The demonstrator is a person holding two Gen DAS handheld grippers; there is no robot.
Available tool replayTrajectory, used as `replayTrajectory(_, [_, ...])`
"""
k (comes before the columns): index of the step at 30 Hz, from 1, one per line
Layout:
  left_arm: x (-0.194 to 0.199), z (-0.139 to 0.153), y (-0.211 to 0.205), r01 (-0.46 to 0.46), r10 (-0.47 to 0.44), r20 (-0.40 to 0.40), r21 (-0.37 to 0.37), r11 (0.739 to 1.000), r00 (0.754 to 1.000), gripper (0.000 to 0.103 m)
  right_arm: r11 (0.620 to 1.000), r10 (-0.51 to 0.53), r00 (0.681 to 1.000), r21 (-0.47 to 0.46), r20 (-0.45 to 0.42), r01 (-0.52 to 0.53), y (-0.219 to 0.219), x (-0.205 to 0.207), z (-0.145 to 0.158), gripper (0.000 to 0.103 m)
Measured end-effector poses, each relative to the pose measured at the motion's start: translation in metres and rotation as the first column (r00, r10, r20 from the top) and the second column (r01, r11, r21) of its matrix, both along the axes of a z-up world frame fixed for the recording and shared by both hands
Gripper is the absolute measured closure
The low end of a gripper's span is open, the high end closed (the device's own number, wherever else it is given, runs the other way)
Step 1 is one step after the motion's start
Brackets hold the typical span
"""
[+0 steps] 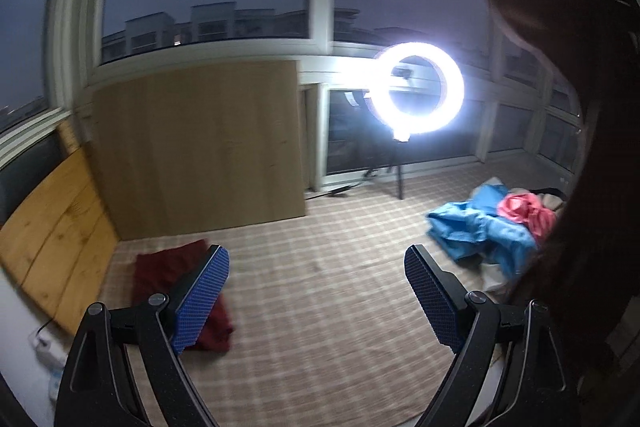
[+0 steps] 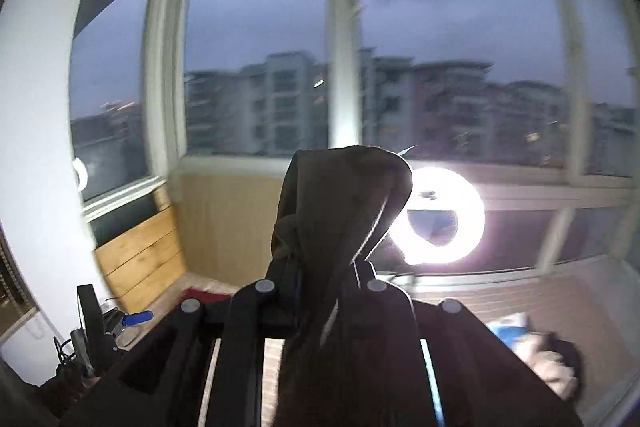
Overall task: Fold clothes
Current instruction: 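Carry the brown garment with the right tool and drop it onto the rug, then grasp the garment edge with the left tool while the right tool releases it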
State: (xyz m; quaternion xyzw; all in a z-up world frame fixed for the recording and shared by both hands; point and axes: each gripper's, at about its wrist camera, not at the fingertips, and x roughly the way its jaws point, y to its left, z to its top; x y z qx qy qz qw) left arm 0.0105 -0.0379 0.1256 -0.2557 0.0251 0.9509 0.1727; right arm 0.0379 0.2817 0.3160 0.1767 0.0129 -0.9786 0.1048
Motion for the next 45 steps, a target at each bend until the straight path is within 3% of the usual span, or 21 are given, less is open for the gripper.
replayTrajectory(3, [-0.005, -0.014, -0.021, -0.056, 0.057, 0.027, -0.030, 0.998, 0.998, 0.008, 0.997, 0.027, 0.975, 0.058, 0.221, -0.041, -0.034, -0.082, -0.061, 0.063])
replayTrajectory(4, [-0.008, -0.021, -0.026, -0.073, 0.075, 0.041, -0.050, 0.996, 0.996, 0.008, 0.996, -0.010, 0.956, 0.091, 0.294, -0.018, -0.038, -0.107, -0.089, 0.046])
replayTrajectory(7, [-0.017, -0.049, -0.038, -0.103, 0.115, 0.094, -0.127, 0.987, 0.989, 0.008, 0.989, -0.067, 0.892, 0.146, 0.446, 0.002, -0.041, -0.145, -0.178, 0.045])
replayTrajectory(10, [-0.024, -0.081, -0.043, -0.101, 0.133, 0.160, -0.195, 0.976, 0.978, 0.008, 0.984, -0.076, 0.830, 0.177, 0.552, -0.028, -0.035, -0.136, -0.268, 0.045])
replayTrajectory(14, [-0.040, -0.126, -0.033, -0.052, 0.113, 0.272, -0.220, 0.974, 0.956, 0.008, 0.993, -0.005, 0.723, 0.089, 0.691, -0.078, -0.030, -0.124, -0.363, 0.045])
replayTrajectory(19, [-0.058, -0.176, 0.018, 0.055, 0.034, 0.388, -0.216, 0.975, 0.921, 0.008, 0.995, 0.096, 0.619, -0.090, 0.779, -0.042, -0.044, -0.122, -0.424, 0.045])
replayTrajectory(21, [-0.064, -0.191, 0.040, 0.084, 0.023, 0.409, -0.242, 0.966, 0.912, 0.012, 0.986, 0.152, 0.645, -0.160, 0.749, -0.047, -0.043, -0.124, -0.426, 0.053])
replayTrajectory(22, [-0.066, -0.195, 0.048, 0.090, 0.027, 0.422, -0.256, 0.962, 0.906, 0.015, 0.981, 0.173, 0.661, -0.189, 0.730, -0.047, -0.042, -0.124, -0.422, 0.100])
replayTrajectory(24, [-0.070, -0.195, 0.054, 0.086, 0.038, 0.428, -0.267, 0.960, 0.903, 0.019, 0.973, 0.193, 0.703, -0.229, 0.684, -0.044, -0.028, -0.119, -0.402, 0.098])
replayTrajectory(26, [-0.066, -0.183, 0.048, 0.062, 0.050, 0.399, -0.263, 0.963, 0.916, 0.019, 0.977, 0.153, 0.774, -0.211, 0.614, -0.026, 0.001, -0.108, -0.364, 0.098])
replayTrajectory(30, [-0.061, -0.168, 0.033, 0.013, 0.089, 0.363, -0.269, 0.963, 0.927, 0.018, 0.974, -0.068, 0.844, -0.150, 0.532, 0.173, 0.085, -0.093, -0.309, 0.099])
replayTrajectory(32, [-0.061, -0.166, 0.026, -0.008, 0.108, 0.359, -0.269, 0.963, 0.927, 0.018, 0.937, -0.336, 0.831, 0.066, 0.443, 0.344, 0.114, -0.084, -0.291, 0.100])
replayTrajectory(33, [-0.062, -0.167, 0.026, -0.009, 0.107, 0.369, -0.257, 0.966, 0.923, 0.018, 0.899, -0.437, 0.800, 0.160, 0.411, 0.408, 0.124, -0.083, -0.287, 0.100])
replayTrajectory(35, [-0.068, -0.173, 0.033, 0.008, 0.083, 0.402, -0.220, 0.976, 0.912, 0.018, 0.832, -0.555, 0.710, 0.291, 0.434, 0.472, 0.136, -0.089, -0.298, 0.097])
replayTrajectory(36, [-0.069, -0.178, 0.040, 0.032, 0.059, 0.422, -0.206, 0.978, 0.905, 0.018, 0.831, -0.556, 0.692, 0.294, 0.462, 0.471, 0.140, -0.090, -0.303, 0.093])
replayTrajectory(38, [-0.070, -0.188, 0.055, 0.076, 0.020, 0.448, -0.197, 0.978, 0.894, 0.018, 0.899, -0.430, 0.710, 0.191, 0.557, 0.395, 0.130, -0.089, -0.313, 0.054])
replayTrajectory(39, [-0.071, -0.193, 0.062, 0.097, 0.003, 0.458, -0.195, 0.976, 0.889, 0.018, 0.922, -0.373, 0.719, 0.145, 0.586, 0.359, 0.123, -0.088, -0.319, 0.046])
replayTrajectory(41, [-0.072, -0.204, 0.079, 0.124, -0.004, 0.474, -0.222, 0.967, 0.880, 0.018, 0.955, -0.252, 0.726, 0.046, 0.640, 0.292, 0.111, -0.072, -0.341, 0.042])
replayTrajectory(43, [-0.074, -0.217, 0.094, 0.140, 0.007, 0.485, -0.266, 0.954, 0.874, 0.018, 0.967, -0.123, 0.687, -0.068, 0.716, 0.244, 0.092, -0.064, -0.364, 0.042])
replayTrajectory(44, [-0.076, -0.223, 0.098, 0.142, 0.015, 0.489, -0.283, 0.949, 0.872, 0.028, 0.970, -0.077, 0.663, -0.099, 0.744, 0.224, 0.079, -0.065, -0.377, 0.042])
replayTrajectory(45, [-0.078, -0.227, 0.099, 0.148, 0.013, 0.498, -0.282, 0.948, 0.867, 0.053, 0.971, -0.035, 0.638, -0.126, 0.770, 0.205, 0.066, -0.066, -0.391, 0.042])
